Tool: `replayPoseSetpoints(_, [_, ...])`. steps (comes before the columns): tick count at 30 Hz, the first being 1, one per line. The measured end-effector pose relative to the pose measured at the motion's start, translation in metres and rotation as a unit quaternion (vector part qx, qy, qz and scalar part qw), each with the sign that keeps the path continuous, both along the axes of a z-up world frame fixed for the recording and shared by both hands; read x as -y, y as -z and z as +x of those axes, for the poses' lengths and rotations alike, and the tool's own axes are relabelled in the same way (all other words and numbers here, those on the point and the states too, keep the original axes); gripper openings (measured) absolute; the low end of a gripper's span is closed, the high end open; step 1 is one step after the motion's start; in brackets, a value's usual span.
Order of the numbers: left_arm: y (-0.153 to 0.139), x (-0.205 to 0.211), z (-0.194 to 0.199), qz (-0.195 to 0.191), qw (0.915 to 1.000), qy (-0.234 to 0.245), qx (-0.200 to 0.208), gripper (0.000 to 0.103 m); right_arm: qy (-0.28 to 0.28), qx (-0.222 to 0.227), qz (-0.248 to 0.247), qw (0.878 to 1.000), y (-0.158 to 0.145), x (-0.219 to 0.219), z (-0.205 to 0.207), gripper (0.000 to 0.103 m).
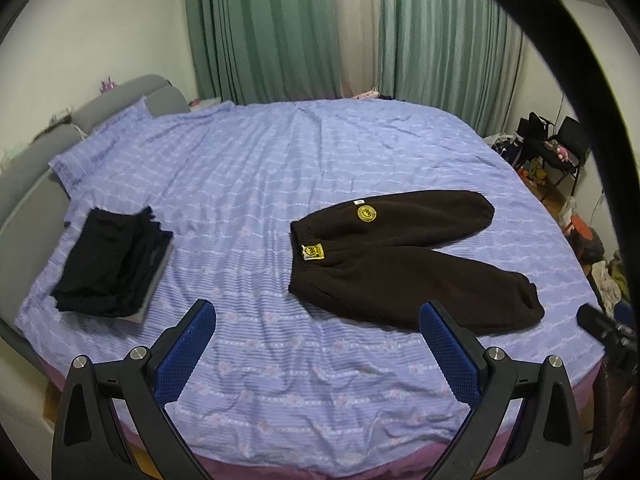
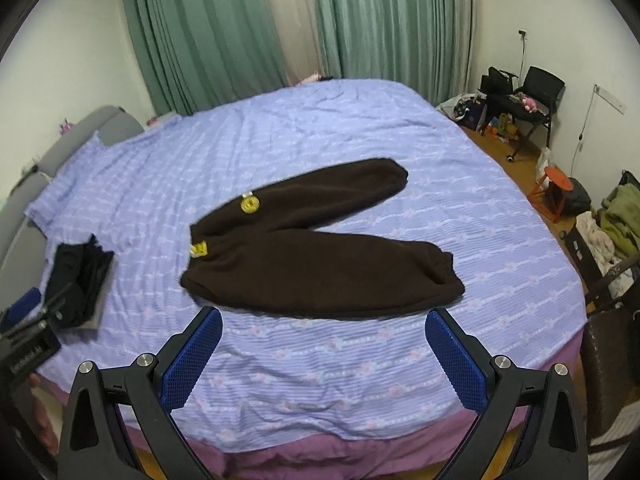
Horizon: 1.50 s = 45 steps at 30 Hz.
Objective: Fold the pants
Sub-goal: 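Grasp the sweatpants waistband with the left tool while the right tool grasps a leg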
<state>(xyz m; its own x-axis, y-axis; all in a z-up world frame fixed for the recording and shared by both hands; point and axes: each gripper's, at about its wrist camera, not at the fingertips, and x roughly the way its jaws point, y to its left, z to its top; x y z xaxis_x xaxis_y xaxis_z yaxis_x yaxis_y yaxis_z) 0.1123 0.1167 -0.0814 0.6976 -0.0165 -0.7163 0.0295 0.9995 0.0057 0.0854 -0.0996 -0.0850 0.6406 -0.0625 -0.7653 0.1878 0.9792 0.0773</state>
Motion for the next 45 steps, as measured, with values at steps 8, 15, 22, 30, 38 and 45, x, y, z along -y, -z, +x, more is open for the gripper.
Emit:
replayPoseSetpoints(8, [0.084, 0.001, 0.07, -0.01, 0.9984, 0.012, -0.054, 0.103, 0.028, -0.034, 0.024, 0.999, 0.075, 0.007, 0.061, 0.103])
replayPoseSetpoints(15, [0.157, -0.003, 0.123, -0.02, 0.9934, -0.007, -0.112, 0.103, 0.083, -0.09, 0.055, 0.991, 0.163, 0.026, 0.101, 0.101])
replayPoseSetpoints(22, [0.211, 0.002, 0.164, -0.017, 0.9886, -0.012, -0.149, 0.097, 0.125, -0.132, 0.078, 0.98, 0.219, 0.046, 0.124, 0.099])
replayPoseSetpoints(30, [0.252, -0.002, 0.189, -0.09, 0.9756, -0.033, -0.198, 0.093, 0.175, -0.158, 0.138, 0.962, 0.259, 0.07, 0.125, 0.098])
replayPoseSetpoints(38, [0.274, -0.005, 0.206, -0.171, 0.9555, -0.055, -0.234, 0.059, 0.183, -0.14, 0.154, 0.961, 0.27, 0.081, 0.138, 0.088])
replayPoseSetpoints(45, [0.251, 0.002, 0.207, -0.112, 0.9701, -0.056, -0.208, 0.028, 0.177, -0.137, 0.147, 0.964, 0.257, 0.102, 0.148, 0.032])
